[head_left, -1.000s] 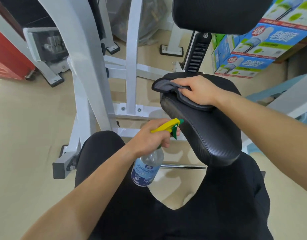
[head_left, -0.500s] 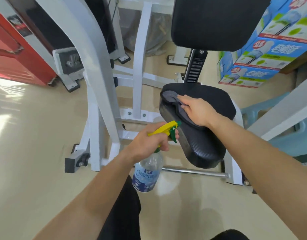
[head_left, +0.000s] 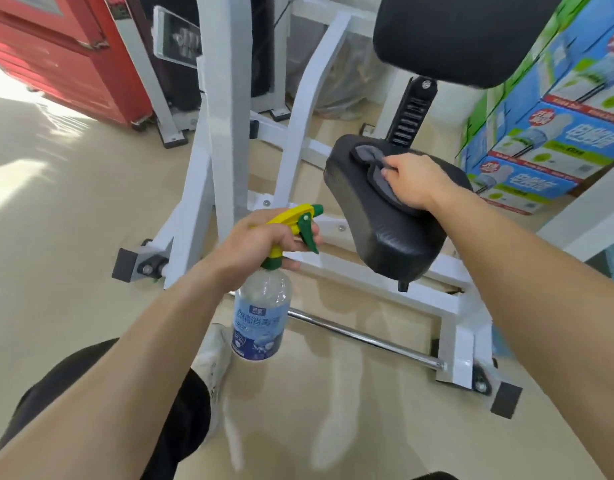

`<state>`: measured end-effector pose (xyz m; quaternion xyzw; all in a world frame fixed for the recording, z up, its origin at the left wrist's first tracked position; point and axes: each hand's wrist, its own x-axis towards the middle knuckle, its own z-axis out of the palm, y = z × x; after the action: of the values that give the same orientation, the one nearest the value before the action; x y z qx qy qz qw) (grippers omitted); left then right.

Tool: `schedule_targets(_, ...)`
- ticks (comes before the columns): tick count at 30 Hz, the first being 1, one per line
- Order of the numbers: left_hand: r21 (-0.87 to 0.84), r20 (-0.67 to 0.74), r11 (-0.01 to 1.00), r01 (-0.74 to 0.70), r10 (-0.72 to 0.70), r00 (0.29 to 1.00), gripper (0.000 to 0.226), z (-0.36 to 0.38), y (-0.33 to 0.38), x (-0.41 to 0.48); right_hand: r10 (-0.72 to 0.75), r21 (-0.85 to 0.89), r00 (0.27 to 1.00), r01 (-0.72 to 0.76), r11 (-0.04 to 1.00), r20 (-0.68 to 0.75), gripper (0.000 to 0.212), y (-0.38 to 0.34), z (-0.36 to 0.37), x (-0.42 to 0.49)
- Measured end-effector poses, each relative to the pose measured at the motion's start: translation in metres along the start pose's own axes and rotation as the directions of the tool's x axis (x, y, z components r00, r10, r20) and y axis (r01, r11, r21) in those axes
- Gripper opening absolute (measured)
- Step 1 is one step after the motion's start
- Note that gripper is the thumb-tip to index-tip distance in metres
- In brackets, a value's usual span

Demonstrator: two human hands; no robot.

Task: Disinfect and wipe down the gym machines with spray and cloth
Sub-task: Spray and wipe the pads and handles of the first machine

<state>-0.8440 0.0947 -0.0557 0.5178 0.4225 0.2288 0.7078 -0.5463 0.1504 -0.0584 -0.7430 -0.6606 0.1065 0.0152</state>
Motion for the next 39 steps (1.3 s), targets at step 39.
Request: schedule_targets(39,-0.059,0.222,0.997,0.055,-0.041,0.974,0.041,-0.032,-0.031,0.046,0.094,0.162,0.989,-0.075,0.984,-0.117,0.030,-0.076,-0.003,-0.075)
